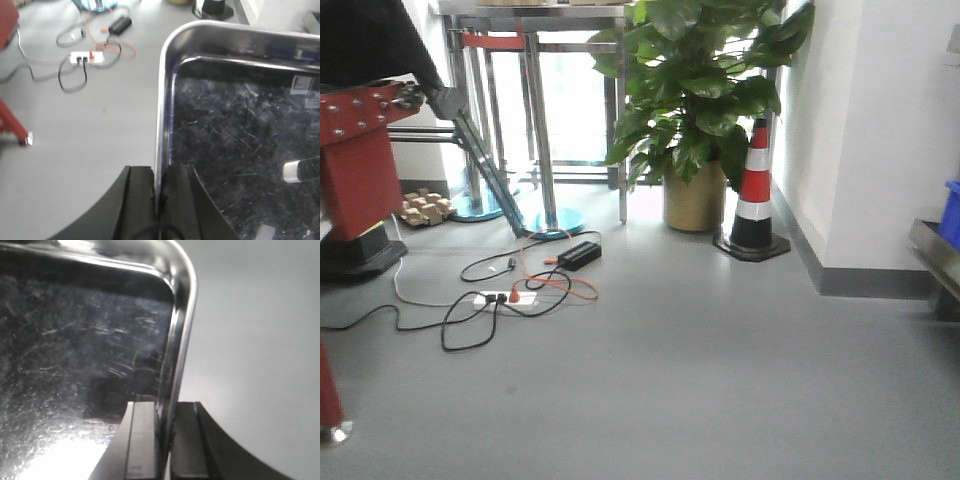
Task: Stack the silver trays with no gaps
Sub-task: 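Carry the silver tray with both grippers while the base drives to another shelf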
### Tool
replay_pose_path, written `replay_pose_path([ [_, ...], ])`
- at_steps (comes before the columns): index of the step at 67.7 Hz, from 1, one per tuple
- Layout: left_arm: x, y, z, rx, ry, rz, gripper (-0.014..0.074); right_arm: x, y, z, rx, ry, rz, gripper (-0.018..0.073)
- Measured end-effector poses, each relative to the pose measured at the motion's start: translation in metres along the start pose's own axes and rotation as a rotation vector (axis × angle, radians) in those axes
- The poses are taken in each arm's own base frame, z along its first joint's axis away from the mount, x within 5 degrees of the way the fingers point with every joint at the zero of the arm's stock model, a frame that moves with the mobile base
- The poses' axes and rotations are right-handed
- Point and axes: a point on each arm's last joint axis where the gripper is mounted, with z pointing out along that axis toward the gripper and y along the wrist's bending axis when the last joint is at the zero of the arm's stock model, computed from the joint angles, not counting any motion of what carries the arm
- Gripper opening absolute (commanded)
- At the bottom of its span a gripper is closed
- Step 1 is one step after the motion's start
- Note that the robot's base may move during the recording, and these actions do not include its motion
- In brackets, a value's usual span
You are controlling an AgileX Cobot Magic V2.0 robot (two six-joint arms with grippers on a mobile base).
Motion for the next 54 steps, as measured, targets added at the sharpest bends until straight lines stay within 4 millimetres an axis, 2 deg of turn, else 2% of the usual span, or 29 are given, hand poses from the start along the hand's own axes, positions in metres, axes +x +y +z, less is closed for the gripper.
replay_pose_path([
  [54,-0.0042,0.0008,-0.0006,-0.014,-0.048,0.029,-0.0016,-0.0009,0.0018,0.0,-0.019,-0.01,0.002,-0.0006],
])
